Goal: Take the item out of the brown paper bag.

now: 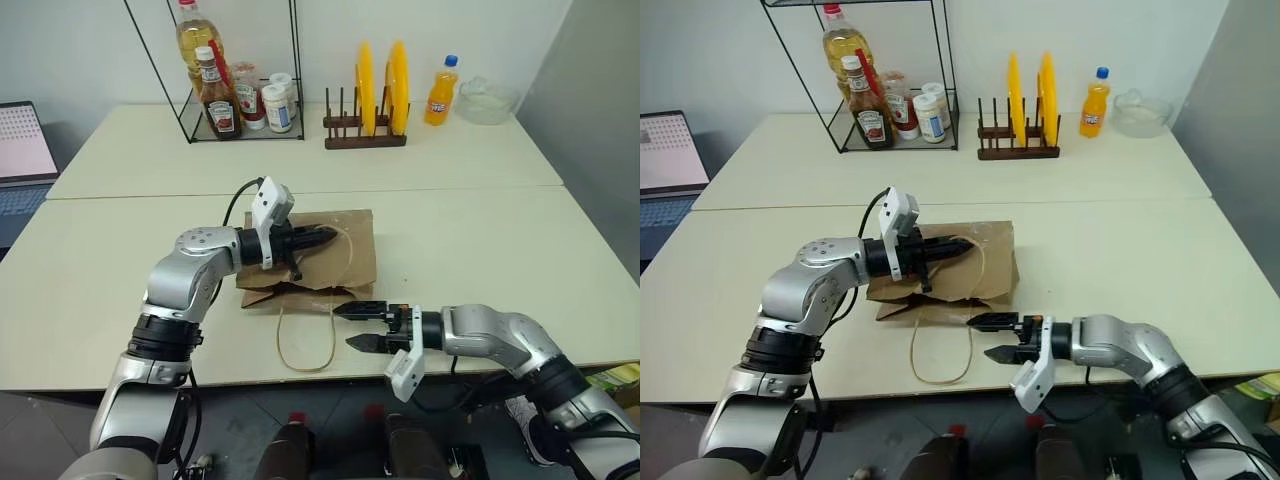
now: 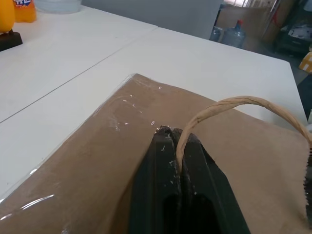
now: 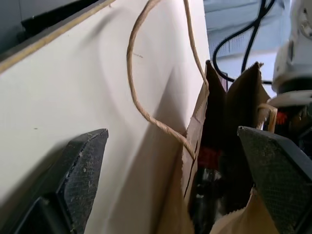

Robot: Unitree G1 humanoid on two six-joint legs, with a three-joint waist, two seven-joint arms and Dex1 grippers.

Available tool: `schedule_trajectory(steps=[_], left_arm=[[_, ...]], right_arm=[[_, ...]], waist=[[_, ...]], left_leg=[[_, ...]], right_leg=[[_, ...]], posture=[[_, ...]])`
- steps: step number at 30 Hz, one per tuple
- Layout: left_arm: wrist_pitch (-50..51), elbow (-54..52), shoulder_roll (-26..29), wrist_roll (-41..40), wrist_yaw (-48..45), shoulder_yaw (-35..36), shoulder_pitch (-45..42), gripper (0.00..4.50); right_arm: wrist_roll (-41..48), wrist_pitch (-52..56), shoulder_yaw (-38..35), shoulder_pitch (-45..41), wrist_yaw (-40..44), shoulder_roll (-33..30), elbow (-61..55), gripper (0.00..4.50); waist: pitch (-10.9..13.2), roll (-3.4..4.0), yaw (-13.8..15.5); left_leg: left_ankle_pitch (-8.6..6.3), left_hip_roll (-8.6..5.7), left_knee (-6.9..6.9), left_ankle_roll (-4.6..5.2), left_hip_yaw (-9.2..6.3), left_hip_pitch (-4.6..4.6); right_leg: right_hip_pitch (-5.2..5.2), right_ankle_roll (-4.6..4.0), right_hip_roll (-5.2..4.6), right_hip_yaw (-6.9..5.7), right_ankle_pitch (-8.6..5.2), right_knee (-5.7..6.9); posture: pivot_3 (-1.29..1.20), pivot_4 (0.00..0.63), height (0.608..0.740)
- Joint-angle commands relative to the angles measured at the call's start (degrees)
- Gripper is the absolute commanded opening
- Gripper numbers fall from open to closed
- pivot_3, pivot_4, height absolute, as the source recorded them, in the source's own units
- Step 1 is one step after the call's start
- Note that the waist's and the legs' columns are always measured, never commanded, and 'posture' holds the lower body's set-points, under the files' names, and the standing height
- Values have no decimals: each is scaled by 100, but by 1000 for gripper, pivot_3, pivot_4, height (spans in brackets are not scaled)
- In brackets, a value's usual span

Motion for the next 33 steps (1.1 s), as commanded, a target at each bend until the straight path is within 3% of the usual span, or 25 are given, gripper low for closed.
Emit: schedule_trajectory(steps=[1, 4, 17, 21, 31, 33], left_arm=[[-202, -411, 146, 125, -200, -169, 239, 9], [-194, -461, 149, 131, -180, -184, 297, 9], [15, -479, 90, 38, -68, -125, 263, 9], [18, -458, 75, 46, -68, -138, 247, 0], [15, -406, 36, 59, -68, -148, 206, 0], [20, -402, 33, 58, -64, -144, 203, 0]], right_arm=[[-679, 359, 378, -131, -150, 132, 548, 4500], [-764, 446, 510, -326, -339, 298, 661, 4500], [-1153, 642, 1092, -648, -835, 647, 747, 4500], [-1010, 541, 1257, -725, -625, 613, 885, 3611], [-859, 539, 1263, -738, -598, 532, 802, 13], [-840, 547, 1261, -732, -586, 522, 790, 13]], waist=[[-10, -1, -33], [-13, -8, -40], [-18, -14, -68], [-18, -14, -67], [-20, -17, -62], [-21, -18, -60]], left_leg=[[0, 3, -3, 0, 1, 12], [-7, 6, -21, 7, -2, 94], [-18, 68, -23, 9, 2, 112], [-25, 75, -24, -2, 7, 116], [-28, 78, -28, -6, 7, 116], [-28, 78, -28, -6, 6, 116]], right_leg=[[13, -1, 3, 1, -1, -2], [94, -8, 5, -3, -6, -17], [100, -16, 51, 9, -3, -16], [100, -26, 68, 9, -5, -17], [100, -31, 70, 5, -8, -18], [101, -31, 70, 4, -8, -18]], posture=[[0, 150, 740], [0, 150, 740], [0, 150, 740], [0, 150, 740], [0, 150, 740], [0, 150, 740]])
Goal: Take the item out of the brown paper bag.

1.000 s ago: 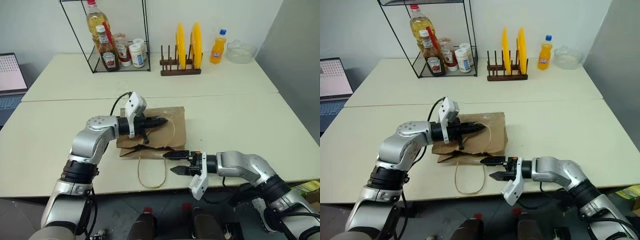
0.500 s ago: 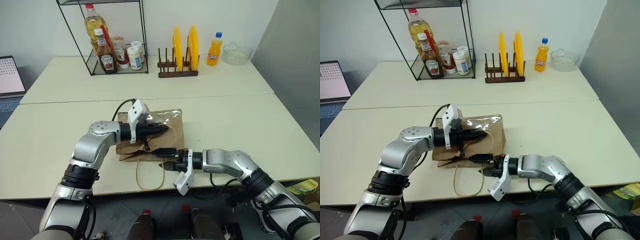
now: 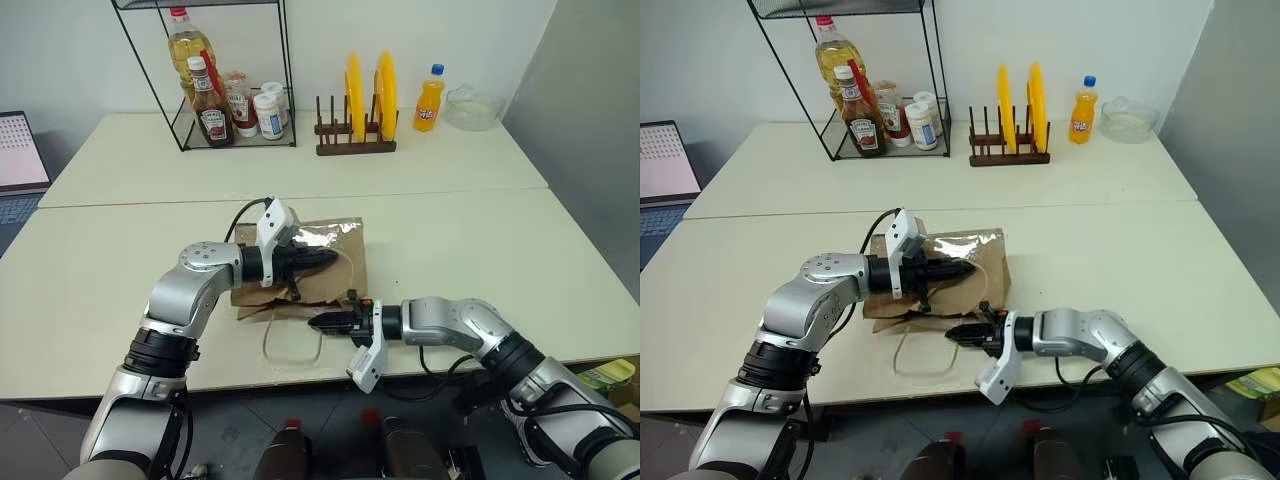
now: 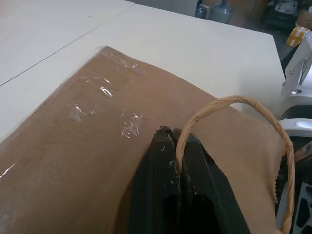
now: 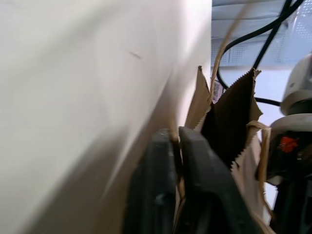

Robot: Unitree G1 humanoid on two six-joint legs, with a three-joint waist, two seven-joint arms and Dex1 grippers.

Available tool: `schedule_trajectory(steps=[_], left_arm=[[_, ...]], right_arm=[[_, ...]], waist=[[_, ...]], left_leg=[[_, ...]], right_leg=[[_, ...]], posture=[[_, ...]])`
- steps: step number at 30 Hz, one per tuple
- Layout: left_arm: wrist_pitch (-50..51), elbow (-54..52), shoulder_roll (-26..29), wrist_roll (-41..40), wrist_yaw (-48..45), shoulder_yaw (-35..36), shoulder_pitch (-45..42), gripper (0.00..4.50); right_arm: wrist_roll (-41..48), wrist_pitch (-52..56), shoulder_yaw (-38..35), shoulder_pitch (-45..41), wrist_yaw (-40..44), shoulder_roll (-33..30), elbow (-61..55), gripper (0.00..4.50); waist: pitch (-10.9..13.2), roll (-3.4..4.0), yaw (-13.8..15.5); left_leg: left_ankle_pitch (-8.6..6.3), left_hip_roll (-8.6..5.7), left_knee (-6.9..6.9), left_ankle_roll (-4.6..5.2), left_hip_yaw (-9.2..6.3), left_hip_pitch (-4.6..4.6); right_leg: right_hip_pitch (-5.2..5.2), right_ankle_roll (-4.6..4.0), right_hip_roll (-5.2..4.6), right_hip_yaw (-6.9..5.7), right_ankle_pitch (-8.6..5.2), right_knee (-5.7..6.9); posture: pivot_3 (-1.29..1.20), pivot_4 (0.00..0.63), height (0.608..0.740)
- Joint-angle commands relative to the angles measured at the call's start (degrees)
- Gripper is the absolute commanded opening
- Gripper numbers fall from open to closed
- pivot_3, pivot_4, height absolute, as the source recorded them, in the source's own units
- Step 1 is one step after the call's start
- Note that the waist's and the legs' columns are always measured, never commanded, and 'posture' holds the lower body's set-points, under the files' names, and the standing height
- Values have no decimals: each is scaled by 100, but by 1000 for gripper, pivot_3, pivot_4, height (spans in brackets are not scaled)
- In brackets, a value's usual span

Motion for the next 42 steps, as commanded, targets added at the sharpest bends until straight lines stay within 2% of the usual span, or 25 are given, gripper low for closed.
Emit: schedule_trajectory(steps=[1, 7, 11, 17, 23, 28, 31, 37, 42], left_arm=[[4, -169, -13, -59, 9, 89, -134, 0], [198, -7, -60, -161, 74, 216, -422, 0], [254, 494, -94, -200, 110, 416, -1116, 0], [-133, 2028, -301, -140, 458, 926, -2643, 0], [-516, 2558, -352, -1, 330, 960, -2986, 0], [-659, 2599, -417, 48, 281, 935, -2861, 0], [-657, 2574, -430, 50, 242, 925, -2821, 0], [-682, 2622, -455, 89, 204, 941, -2842, 0], [-720, 2550, -477, 119, 214, 951, -2774, 0]], right_arm=[[-53, 8, 222, 130, 192, -61, 166, 13], [122, 67, 229, 173, 449, -85, 199, 13], [322, 73, 321, 221, 898, -161, 252, 13], [350, 208, 358, 268, 1149, -158, 286, 13], [397, 294, 325, 265, 1180, -198, 288, 13], [625, 479, 147, 357, 1270, -251, 201, 13], [935, 559, -3, 428, 1422, -319, -21, 667], [1635, 817, -411, 729, 1820, -661, -691, 2840], [2812, 1482, -1317, 1512, 2532, -1609, -2077, 4480]], waist=[[0, 0, 2], [0, 0, 11], [0, -2, 31], [-8, -18, 92], [-10, -18, 94], [-9, -19, 99], [-8, -20, 132], [-4, -21, 150], [2, -18, 168]], left_leg=[[0, 0, 0, 0, 0, 0], [-1, 0, 0, 1, 0, 0], [-1, -2, 1, 1, -1, -1], [-1, -4, 2, 0, -9, 3], [2, -4, -5, -18, -7, 24], [-2, -4, -5, -11, -8, 23], [-2, -5, -5, -10, -8, 23], [-3, -6, -4, -10, -10, 13], [-5, -6, 0, -6, -15, -7]], right_leg=[[0, 0, 0, 0, 0, 0], [0, -1, 0, 0, -1, -1], [5, 0, 0, -7, -1, -4], [19, 1, 0, -17, -1, -16], [37, 1, -1, -13, -2, -25], [38, 2, -1, -12, -2, -27], [38, 2, -1, -12, -2, -27], [34, 3, -4, -14, -2, -34], [27, 4, -6, -21, -2, -41]], posture=[[0, 150, 740], [0, 150, 740], [0, 150, 740], [0, 150, 740], [0, 150, 740], [0, 150, 740], [0, 150, 740], [0, 150, 740], [0, 150, 740]])
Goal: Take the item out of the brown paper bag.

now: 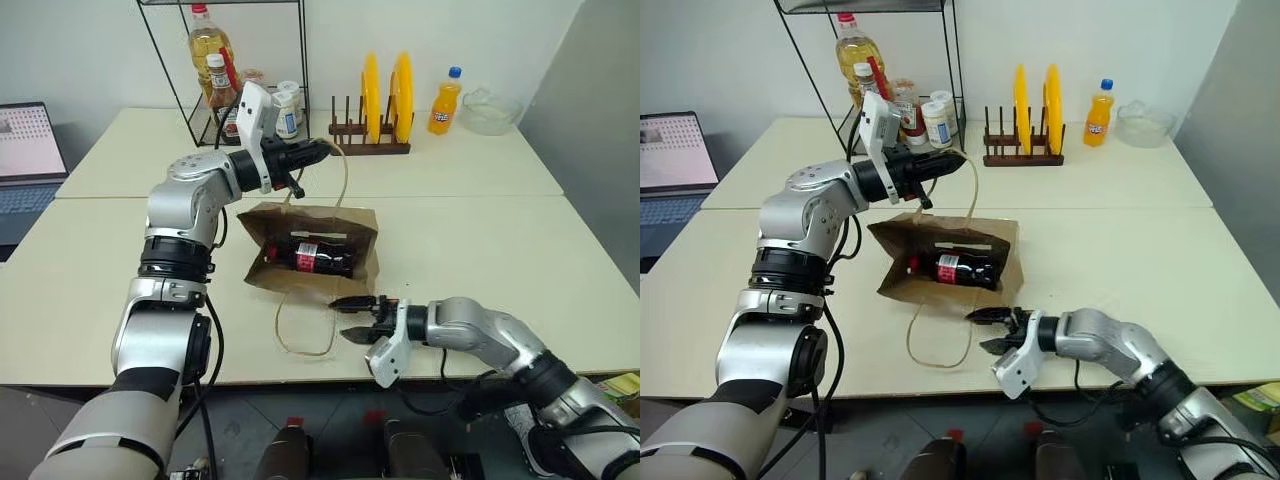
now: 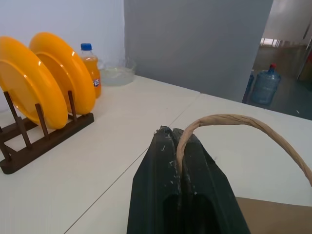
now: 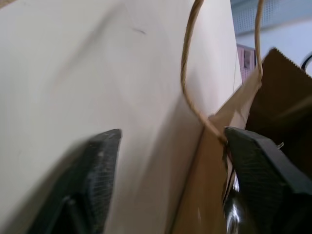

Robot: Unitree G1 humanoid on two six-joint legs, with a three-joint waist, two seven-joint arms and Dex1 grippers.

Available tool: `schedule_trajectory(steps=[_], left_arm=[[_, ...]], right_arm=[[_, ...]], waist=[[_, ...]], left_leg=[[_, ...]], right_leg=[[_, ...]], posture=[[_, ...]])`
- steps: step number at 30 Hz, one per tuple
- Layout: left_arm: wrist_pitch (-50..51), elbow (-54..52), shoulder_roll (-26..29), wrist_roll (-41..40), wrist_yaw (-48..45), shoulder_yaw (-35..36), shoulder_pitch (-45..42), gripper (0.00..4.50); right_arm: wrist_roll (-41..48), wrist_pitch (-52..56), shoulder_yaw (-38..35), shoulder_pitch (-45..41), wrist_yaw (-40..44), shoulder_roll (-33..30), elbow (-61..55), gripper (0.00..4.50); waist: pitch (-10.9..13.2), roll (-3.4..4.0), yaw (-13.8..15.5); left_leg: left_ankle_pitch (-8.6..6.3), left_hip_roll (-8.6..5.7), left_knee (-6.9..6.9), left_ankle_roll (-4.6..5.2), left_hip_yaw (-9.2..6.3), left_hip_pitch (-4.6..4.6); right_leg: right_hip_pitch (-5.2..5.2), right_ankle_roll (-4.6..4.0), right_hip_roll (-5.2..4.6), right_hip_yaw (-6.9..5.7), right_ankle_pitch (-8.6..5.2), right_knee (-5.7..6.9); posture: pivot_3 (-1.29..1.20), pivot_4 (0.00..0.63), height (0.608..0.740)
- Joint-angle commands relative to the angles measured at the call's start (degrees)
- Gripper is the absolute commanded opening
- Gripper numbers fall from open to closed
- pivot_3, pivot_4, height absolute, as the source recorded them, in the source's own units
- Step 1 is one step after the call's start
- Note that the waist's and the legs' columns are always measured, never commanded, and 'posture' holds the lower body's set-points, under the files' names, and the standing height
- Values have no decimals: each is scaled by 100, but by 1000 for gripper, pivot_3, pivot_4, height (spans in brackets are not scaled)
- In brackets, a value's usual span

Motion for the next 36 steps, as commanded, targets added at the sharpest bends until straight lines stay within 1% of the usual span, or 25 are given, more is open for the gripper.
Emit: schedule_trajectory(steps=[1, 4, 6, 8, 10, 11, 13, 14, 17, 19, 21, 22, 23, 24, 27, 30, 32, 34, 36], left_arm=[[-122, -211, 22, -9, -30, 86, 2, 0], [-150, -187, 24, 0, -41, 90, 13, 0], [-169, -167, 29, 9, -51, 96, 17, 0], [-194, -159, 36, 21, -62, 95, 33, 0], [-211, -160, 49, 36, -78, 85, 47, 0], [-210, -167, 52, 39, -81, 82, 49, 0], [-206, -164, 63, 43, -92, 83, 43, 0], [-203, -164, 67, 47, -99, 82, 36, 0], [-203, -143, 63, 71, -116, 72, -1, 0], [-200, -145, 55, 88, -137, 58, -24, 0], [-194, -167, 46, 109, -167, 42, -31, 0], [-186, -174, 38, 113, -172, 41, -36, 0], [-184, -177, 29, 120, -171, 39, -43, 0], [-172, -196, 25, 120, -170, 38, -48, 0], [-169, -196, 27, 135, -173, 32, -77, 0], [-166, -212, 48, 139, -183, 39, -66, 0], [-156, -234, 44, 137, -172, 43, -64, 0], [-180, -272, 29, 153, -158, 27, -50, 0], [-228, -293, 31, 185, -163, 3, -16, 0]], right_arm=[[695, 453, -703, 601, 546, -724, -867, 4480], [1080, 770, -1140, 1134, 777, -1171, -1400, 4480], [1445, 1227, -1490, 1396, 1030, -1394, -1699, 4480], [2015, 2004, -1746, 1345, 1358, -1377, -2000, 4480], [2773, 3043, -1834, 1058, 1793, -1236, -2378, 4480], [3260, 3760, -1885, 797, 1897, -1050, -2592, 4315], [4025, 5044, -1963, 337, 1965, -704, -2965, 3886], [4618, 5904, -2045, 32, 1831, -408, -3164, 3594], [6372, 8109, -2393, -819, 1157, 628, -3459, 2500], [7282, 8987, -2640, -1249, 659, 1380, -3370, 1827], [7752, 9404, -2699, -1463, 355, 1924, -3219, 1167], [7872, 9499, -2694, -1498, 209, 2178, -3132, 749], [7973, 9573, -2692, -1516, 90, 2381, -3050, 460], [7937, 9547, -2590, -1503, 56, 2509, -2978, 47], [7586, 9232, -2152, -1451, 144, 2657, -2688, 47], [7430, 8966, -1913, -1514, 240, 2844, -2341, 47], [7111, 8588, -1658, -1579, 302, 3032, -1859, 47], [6386, 7977, -1156, -1640, 462, 2929, -1199, 47], [5797, 7469, -912, -1738, 476, 2827, -587, 47]], waist=[[1, 0, 4], [3, -4, -7], [8, -6, -22], [13, -5, -50], [18, -4, -69], [19, -4, -75], [20, -4, -80], [20, -4, -76], [23, -7, -45], [26, -3, -24], [26, -2, -10], [26, -2, 1], [27, -1, 9], [27, -1, 12], [28, 1, -3], [28, 1, -37], [28, 1, -51], [28, 2, -70], [29, 2, -102]], left_leg=[[0, 0, 3, 0, 1, -5], [0, 0, 9, 0, 0, -30], [0, 2, 10, 0, -1, -48], [0, 3, 10, 1, 5, -47], [0, 6, 11, 2, 6, -47], [0, 8, 11, 2, 5, -47], [-1, 14, 10, 2, -1, -47], [0, 18, 10, 1, -4, -47], [1, 25, 10, -1, -16, -56], [1, 26, 9, -1, -21, -60], [1, 27, 9, -1, -26, -61], [1, 25, 9, -1, -28, -64], [1, 22, 9, -1, -28, -65], [1, 20, 9, 0, -28, -68], [-1, 10, 11, 3, -17, -70], [-1, 4, 8, 3, -10, -70], [-1, 6, 4, 3, -5, -71], [-1, 6, 2, 3, -3, -70], [-1, 5, 2, 2, 1, -70]], right_leg=[[-4, 1, 0, 0, 1, 0], [-26, 1, 1, -3, 2, 2], [-47, 1, 3, -4, 2, 8], [-48, 1, 4, 2, 2, 12], [-49, 1, 5, 2, 2, 13], [-49, 1, 5, 1, 2, 13], [-49, 0, 8, -3, 2, 15], [-49, 0, 7, -4, 2, 15], [-52, -1, 3, -10, 3, 11], [-56, -2, -3, -9, 3, 13], [-57, -3, -6, -9, 3, 11], [-60, -3, -6, -11, 4, 12], [-61, -3, -8, -9, 3, 12], [-62, -3, -9, -11, 3, 10], [-65, -2, -10, -4, 4, 12], [-78, -1, -2, -4, 3, 20], [-91, -1, 3, 0, 3, 31], [-96, -2, 7, 1, 3, 35], [-99, -1, 8, 4, 3, 39]], posture=[[0, 150, 740], [0, 150, 740], [0, 150, 740], [0, 150, 740], [0, 150, 740], [0, 150, 740], [0, 150, 740], [0, 150, 740], [0, 150, 740], [0, 150, 740], [0, 150, 740], [0, 150, 740], [0, 150, 740], [0, 150, 740], [0, 150, 740], [0, 150, 740], [0, 150, 740], [0, 150, 740], [0, 150, 740]])
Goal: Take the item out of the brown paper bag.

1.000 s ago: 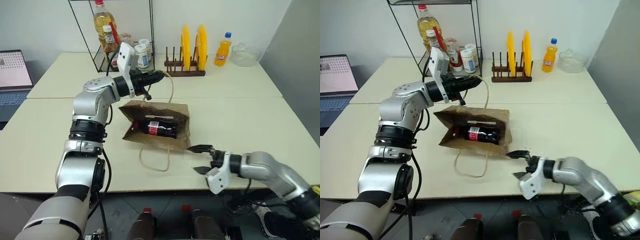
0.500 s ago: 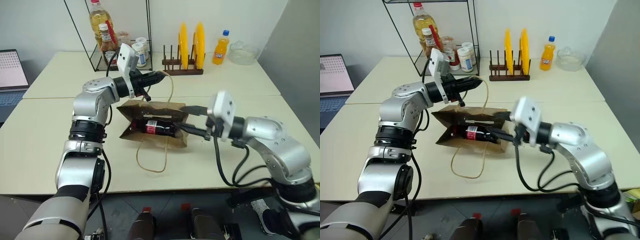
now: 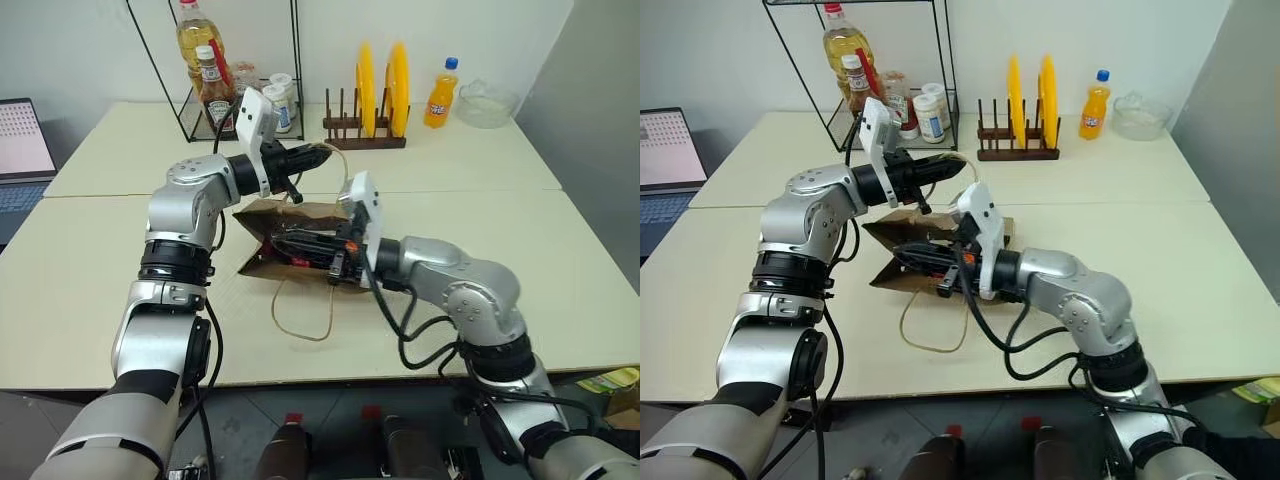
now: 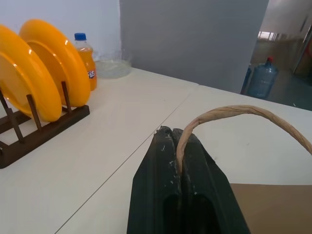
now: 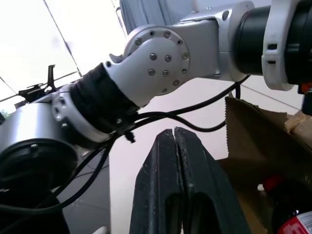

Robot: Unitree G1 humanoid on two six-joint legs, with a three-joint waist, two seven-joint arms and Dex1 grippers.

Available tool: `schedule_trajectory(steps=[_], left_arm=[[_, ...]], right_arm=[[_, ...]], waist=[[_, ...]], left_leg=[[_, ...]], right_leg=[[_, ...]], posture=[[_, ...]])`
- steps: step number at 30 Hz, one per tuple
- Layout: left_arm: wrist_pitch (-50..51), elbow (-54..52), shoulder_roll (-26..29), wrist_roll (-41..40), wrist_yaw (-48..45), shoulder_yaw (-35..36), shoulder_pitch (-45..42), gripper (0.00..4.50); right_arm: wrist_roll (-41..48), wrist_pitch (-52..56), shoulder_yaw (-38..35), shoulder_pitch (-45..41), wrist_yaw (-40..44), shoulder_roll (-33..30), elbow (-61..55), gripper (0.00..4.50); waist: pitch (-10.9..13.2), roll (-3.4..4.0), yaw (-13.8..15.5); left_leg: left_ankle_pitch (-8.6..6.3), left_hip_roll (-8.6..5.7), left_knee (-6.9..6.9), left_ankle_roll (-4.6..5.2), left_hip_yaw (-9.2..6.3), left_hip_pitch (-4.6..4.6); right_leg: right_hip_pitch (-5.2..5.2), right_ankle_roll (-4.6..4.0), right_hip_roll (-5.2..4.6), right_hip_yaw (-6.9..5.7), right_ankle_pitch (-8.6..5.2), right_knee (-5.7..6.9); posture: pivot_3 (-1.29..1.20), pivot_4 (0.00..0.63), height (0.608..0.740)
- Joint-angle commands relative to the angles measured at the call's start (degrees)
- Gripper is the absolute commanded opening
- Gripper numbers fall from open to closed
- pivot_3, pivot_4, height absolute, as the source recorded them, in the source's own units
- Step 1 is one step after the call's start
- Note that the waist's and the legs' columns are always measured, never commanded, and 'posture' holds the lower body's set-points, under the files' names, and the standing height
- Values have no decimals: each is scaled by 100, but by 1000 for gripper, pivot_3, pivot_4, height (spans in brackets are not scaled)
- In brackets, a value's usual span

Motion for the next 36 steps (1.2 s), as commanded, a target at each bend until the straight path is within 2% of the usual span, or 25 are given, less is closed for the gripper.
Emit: schedule_trajectory(steps=[1, 5, 8, 13, 16, 19, 23, 29, 31, 36], left_arm=[[-137, -261, 41, 24, -33, 13, -85, 0], [-123, -309, 32, 20, -29, 33, -32, 0], [-133, -323, 2, 20, -10, 32, 3, 0], [-132, -360, -44, 11, -27, 9, 33, 0], [-150, -321, -45, 23, -42, 18, -8, 0], [-178, -286, -52, 33, -44, 20, -31, 0], [-201, -304, -81, 33, -24, 18, -8, 0], [-177, -388, -76, 17, -15, 37, 63, 0], [-174, -390, -79, 16, 8, 51, 67, 0], [-122, -518, -73, -13, 33, 62, 148, 0]], right_arm=[[-1071, -1033, 338, -254, 1, -141, 999, 47], [-1987, -1668, 416, -493, -319, -320, 1729, 47], [-2543, -1886, 597, -594, -347, -476, 1856, 47], [-3323, -1529, 1277, -635, 54, -797, 1515, 47], [-3524, -1282, 1391, -691, 213, -832, 1408, 47], [-3463, -895, 1413, -740, 518, -802, 1314, 572], [-3604, -717, 1464, -693, 685, -798, 1298, 1836], [-3891, -813, 1374, -773, 501, -746, 1695, 3941], [-3989, -916, 1384, -817, 448, -692, 1855, 4486], [-4287, -1256, 1533, -938, 368, -539, 2347, 4486]], waist=[[0, 0, -31], [0, 0, -26], [0, 0, -46], [0, 0, -84], [-1, 0, -84], [-1, 0, -82], [-2, 1, -83], [-2, 0, -82], [-2, 0, -82], [-2, 0, -83]], left_leg=[[0, -1, 1, 0, 2, 0], [4, -2, 7, -6, -1, -15], [14, 0, 15, -23, -1, -57], [15, 0, 17, -25, -2, -80], [15, -1, 21, -25, -3, -80], [15, -1, 24, -25, -5, -79], [15, -1, 26, -25, -5, -78], [15, -1, 27, -25, -4, -78], [15, -2, 27, -25, -4, -77], [15, -2, 26, -26, -3, -78]], right_leg=[[0, 0, 0, 2, 0, 1], [-11, 0, -2, 1, 1, 1], [-56, -3, -1, 2, 2, 12], [-74, -4, -2, 2, 3, 8], [-73, -3, -3, 1, 3, 9], [-68, -4, -2, -3, 4, 10], [-68, -5, -2, -2, 5, 10], [-67, -5, -2, -2, 6, 11], [-67, -6, -2, -2, 6, 11], [-68, -6, -3, -1, 7, 10]], posture=[[0, 150, 740], [0, 150, 740], [0, 150, 740], [0, 150, 740], [0, 150, 740], [0, 150, 740], [0, 150, 740], [0, 150, 740], [0, 150, 740], [0, 150, 740]])
